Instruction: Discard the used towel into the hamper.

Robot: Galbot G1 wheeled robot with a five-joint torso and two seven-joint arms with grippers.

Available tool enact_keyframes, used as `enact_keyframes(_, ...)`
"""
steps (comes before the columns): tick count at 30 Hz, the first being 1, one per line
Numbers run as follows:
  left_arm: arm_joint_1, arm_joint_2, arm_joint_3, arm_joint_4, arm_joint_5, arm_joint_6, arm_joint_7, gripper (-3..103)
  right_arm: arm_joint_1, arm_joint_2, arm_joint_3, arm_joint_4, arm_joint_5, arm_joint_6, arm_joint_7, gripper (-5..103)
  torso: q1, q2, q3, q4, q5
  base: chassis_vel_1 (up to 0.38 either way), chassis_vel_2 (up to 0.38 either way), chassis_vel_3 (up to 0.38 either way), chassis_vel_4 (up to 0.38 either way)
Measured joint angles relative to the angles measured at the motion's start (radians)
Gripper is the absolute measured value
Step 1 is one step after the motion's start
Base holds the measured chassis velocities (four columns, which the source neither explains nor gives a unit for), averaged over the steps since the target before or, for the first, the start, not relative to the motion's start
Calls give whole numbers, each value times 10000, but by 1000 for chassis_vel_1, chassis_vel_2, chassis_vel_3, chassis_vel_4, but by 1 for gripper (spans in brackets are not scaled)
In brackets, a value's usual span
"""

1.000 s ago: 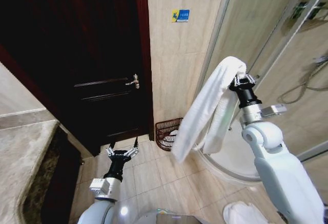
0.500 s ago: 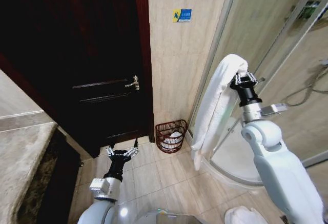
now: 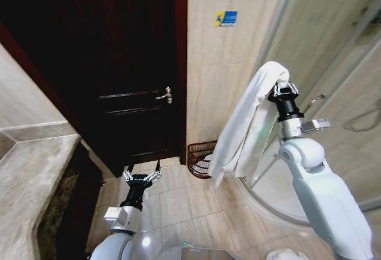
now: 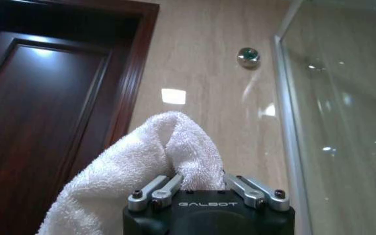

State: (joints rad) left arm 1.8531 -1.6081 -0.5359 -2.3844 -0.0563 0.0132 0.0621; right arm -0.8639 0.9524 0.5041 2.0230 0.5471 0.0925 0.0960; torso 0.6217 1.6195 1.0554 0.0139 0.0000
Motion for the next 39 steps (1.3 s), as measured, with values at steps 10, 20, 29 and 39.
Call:
enact_keyframes(10,2,0,0,0,0,0,0,100,573,17,-495,-254,-44,-37,-42,13,-4,2,-1,-4,0,-21,25,21,-15)
enact_keyframes(20,-1,0,1,0,0,0,0,100,1037,-36,-816,-498,-52,-98,82,13,8,-1,3,-3,2,-155,173,155,-149)
enact_keyframes(29,-1,0,1,0,0,0,0,100,1758,23,-1135,-842,-53,38,184,13,2,-3,2,-3,2,-87,90,81,-78)
enact_keyframes(39,1,1,0,0,0,0,0,100,2194,7,-1150,-1803,-58,324,-170,13,-7,2,-2,-4,-1,21,-15,-12,12)
